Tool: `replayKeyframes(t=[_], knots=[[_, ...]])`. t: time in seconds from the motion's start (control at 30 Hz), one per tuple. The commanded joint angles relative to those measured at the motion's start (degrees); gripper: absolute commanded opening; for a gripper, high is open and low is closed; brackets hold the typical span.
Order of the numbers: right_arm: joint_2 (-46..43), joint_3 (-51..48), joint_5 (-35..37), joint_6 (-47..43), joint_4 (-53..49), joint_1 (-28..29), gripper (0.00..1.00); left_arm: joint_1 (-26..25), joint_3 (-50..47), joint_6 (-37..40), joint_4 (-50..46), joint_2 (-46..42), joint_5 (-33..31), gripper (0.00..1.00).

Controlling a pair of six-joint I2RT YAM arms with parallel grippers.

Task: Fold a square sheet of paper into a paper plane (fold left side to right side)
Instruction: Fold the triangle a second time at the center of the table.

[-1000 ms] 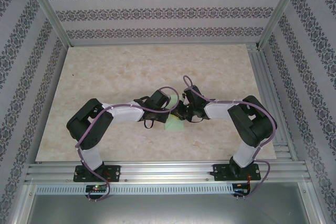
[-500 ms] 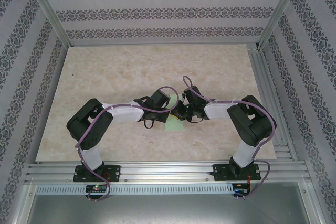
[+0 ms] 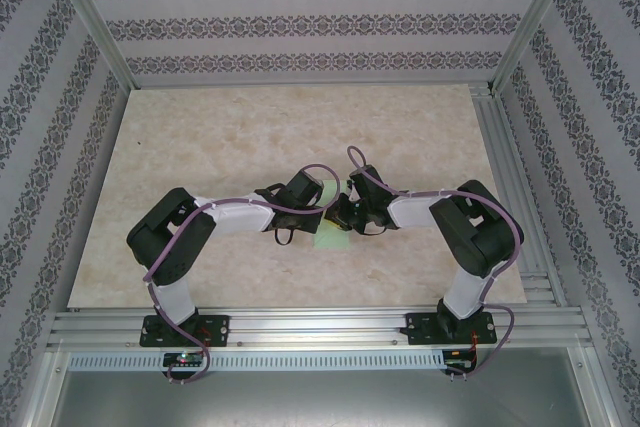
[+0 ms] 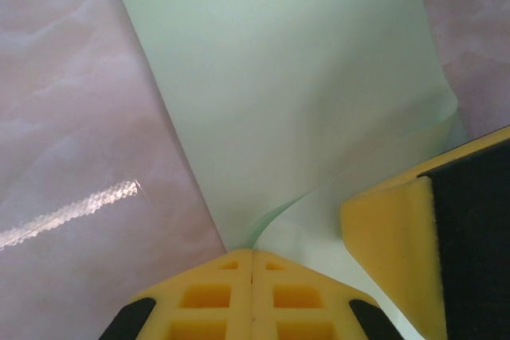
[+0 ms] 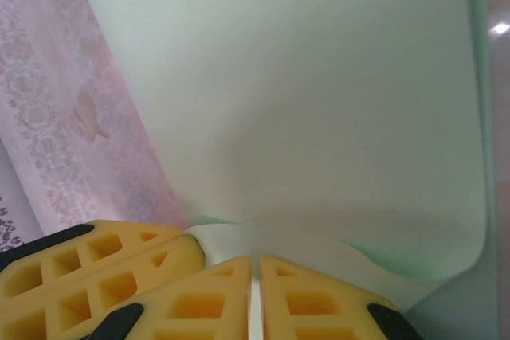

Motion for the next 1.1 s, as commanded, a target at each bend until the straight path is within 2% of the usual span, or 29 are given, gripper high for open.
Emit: replayKeyframes(t=[0.0,0.27,0.4,0.63,0.73,0.87,1.07], knots=[[2.14,-1.25,2.61,-0.84,-1.81,0.49,0.12,0.66,-0.19,-0.9,0.25,0.92,-1.86,0.0],[3.34,-2.46,3.76,-0.62,-2.69,0.45,0.11,0.74,0.27,-1.07,-1.21,-1.07,-2.48,0.0],[3.25,-2.64,4.02,-0.85,-3.56,0.44,0.11,1.13,0.53,-1.77,-2.35,-3.53,-2.07,0.1],[3.34,-2.58,4.03,-1.03,-3.98,0.37,0.11,2.24,-3.01,-4.09,-2.66,-13.03,0.7,0.25],[3.16,-2.53,3.98,-1.15,-4.06,0.39,0.11,2.24,-5.06,-5.77,-2.6,-16.09,3.66,0.26],[2.96,-2.6,4.11,-1.29,-4.36,0.32,0.11,1.61,-10.58,-10.79,4.32,-18.88,11.92,0.24],[2.9,-2.49,3.98,-1.34,-4.38,0.31,0.11,-1.12,-13.96,-17.42,13.85,-17.04,17.7,0.22]])
